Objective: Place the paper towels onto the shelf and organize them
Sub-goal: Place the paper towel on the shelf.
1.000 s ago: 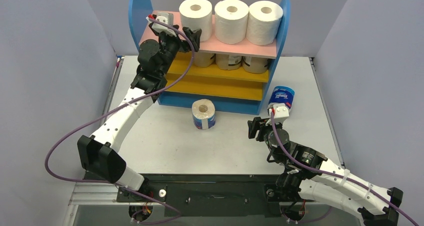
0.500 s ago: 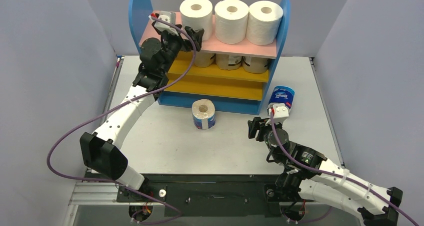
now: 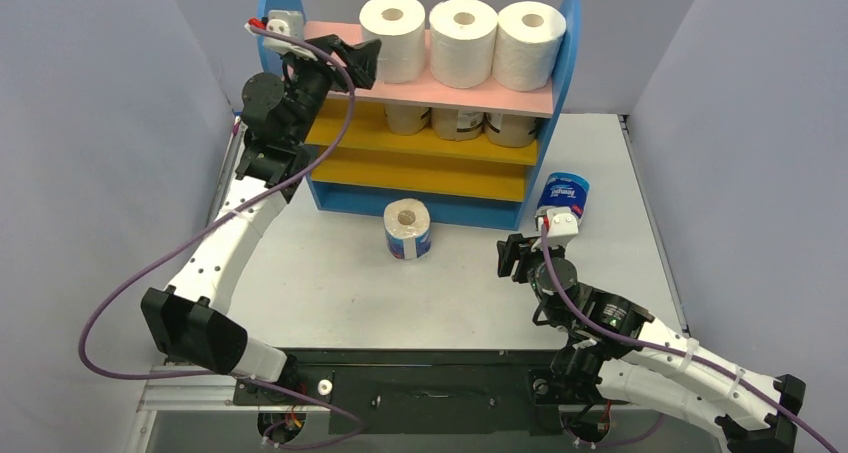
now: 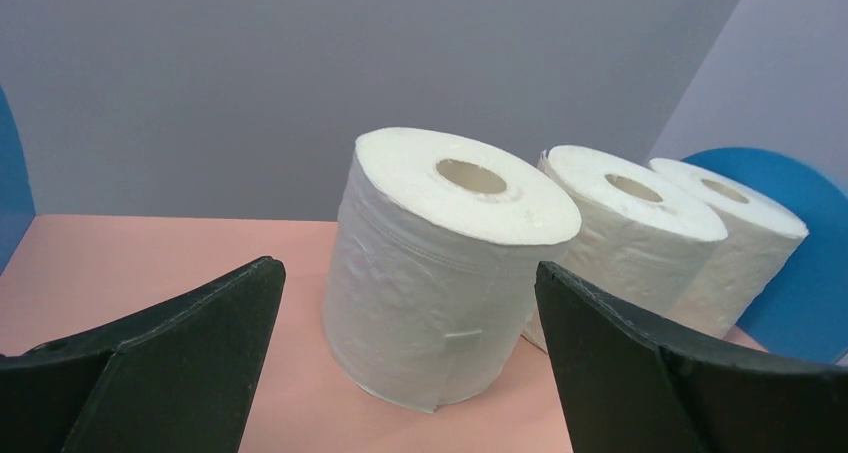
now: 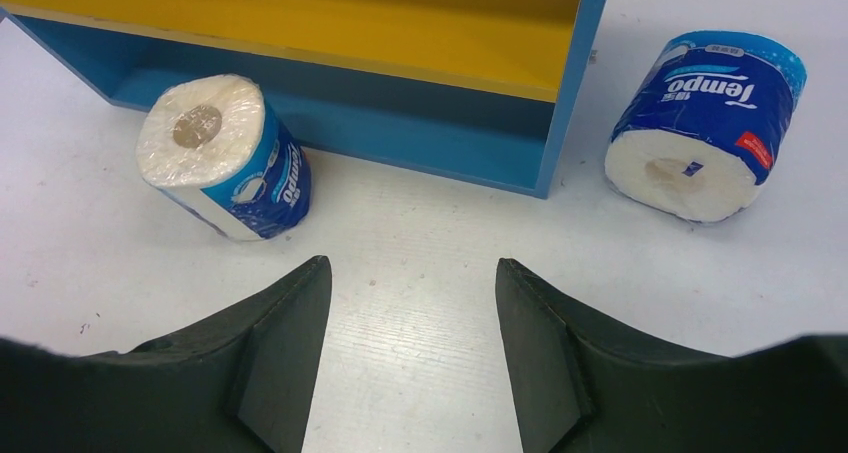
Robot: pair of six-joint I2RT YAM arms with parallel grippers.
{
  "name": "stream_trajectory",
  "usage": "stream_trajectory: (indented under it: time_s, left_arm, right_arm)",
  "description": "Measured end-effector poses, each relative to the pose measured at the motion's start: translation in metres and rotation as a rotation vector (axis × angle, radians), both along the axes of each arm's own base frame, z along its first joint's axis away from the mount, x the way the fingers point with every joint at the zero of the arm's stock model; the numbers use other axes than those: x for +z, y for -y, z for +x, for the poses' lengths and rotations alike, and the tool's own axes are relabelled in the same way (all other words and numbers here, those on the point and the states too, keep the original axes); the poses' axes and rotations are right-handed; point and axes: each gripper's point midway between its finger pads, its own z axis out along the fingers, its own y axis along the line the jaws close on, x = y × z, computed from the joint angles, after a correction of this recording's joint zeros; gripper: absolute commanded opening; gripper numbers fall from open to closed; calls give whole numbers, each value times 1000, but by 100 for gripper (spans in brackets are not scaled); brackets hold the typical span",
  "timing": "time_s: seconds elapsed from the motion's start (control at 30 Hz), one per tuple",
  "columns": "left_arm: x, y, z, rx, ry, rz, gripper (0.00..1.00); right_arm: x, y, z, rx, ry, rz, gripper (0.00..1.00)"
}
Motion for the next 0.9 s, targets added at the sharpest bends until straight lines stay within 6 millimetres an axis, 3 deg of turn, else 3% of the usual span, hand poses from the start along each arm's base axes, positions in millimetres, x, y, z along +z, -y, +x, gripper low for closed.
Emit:
stream_trajectory:
  time_s: [0.2,0.5,0.9]
  left_arm:
    - [13,-12,4,-109,-18,-125,96]
    - [0,13,18,-287,-86,-221,96]
    - [7,21,19,-359,-95,-259,96]
  right_arm:
    - [1,1,-1,-1,5,7,57]
    - [5,4,-1,-6,16,22,57]
    - [-1,5,-1,-9,10,11,57]
